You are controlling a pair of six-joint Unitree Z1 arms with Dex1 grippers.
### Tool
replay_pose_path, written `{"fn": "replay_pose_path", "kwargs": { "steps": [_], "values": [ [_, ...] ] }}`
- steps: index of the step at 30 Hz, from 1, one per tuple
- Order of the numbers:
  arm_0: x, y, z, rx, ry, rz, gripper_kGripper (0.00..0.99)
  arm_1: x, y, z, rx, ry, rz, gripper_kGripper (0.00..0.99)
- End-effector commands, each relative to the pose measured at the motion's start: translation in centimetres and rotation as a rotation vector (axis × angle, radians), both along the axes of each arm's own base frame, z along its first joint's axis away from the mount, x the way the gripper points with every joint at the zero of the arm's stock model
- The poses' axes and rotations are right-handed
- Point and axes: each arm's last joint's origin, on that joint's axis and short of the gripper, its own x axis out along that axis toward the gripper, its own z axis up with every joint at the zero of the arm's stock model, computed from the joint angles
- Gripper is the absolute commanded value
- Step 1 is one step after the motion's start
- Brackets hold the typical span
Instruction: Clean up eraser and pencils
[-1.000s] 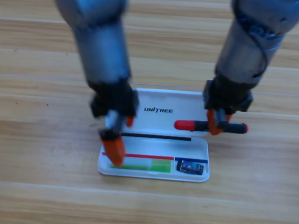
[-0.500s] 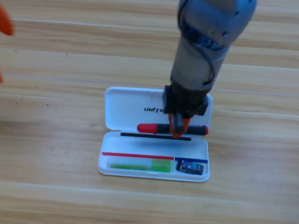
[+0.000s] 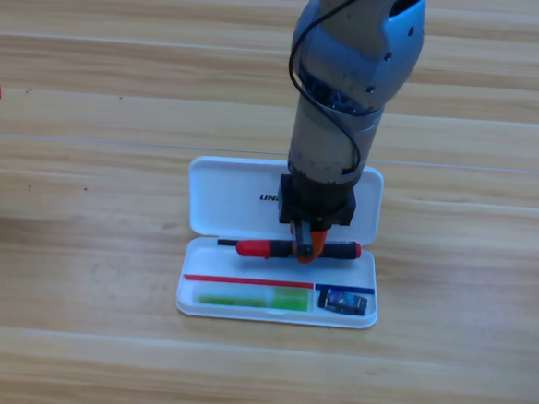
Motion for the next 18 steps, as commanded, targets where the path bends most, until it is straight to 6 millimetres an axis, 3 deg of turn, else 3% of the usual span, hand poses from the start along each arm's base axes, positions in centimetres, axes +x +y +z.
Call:
{"fn": "replay_pose_path", "kwargs": {
  "steps": [1,2,8,10,15,18],
  "values": [
    [0.1,0.4,-1.0,-0.002,0.02,0.01,0.99,-0.9,1.2,-2.7,-0.065,0.03,0.012,0.0],
    [0.1,0.4,-1.0,0.0,0.021,0.01,0.99,-0.9,1.1,-2.6,-0.062,0.028,0.011,0.046],
    [0.4,0.3,-1.6,0.002,0.034,0.01,0.99,-1.0,1.0,-2.3,-0.061,0.027,0.011,0.598],
    [0.5,0.3,-1.7,0.001,0.036,0.009,0.99,-1.0,1.0,-2.2,-0.063,0.027,0.007,0.724],
    [0.6,0.3,-1.7,-0.001,0.032,0.009,0.99,-1.2,0.8,-1.4,-0.051,0.02,-0.002,0.796],
    [0.7,0.2,-1.5,-0.007,0.023,0.01,0.99,-1.9,0.1,0.7,-0.026,0.013,-0.006,0.838]
  ]
}}
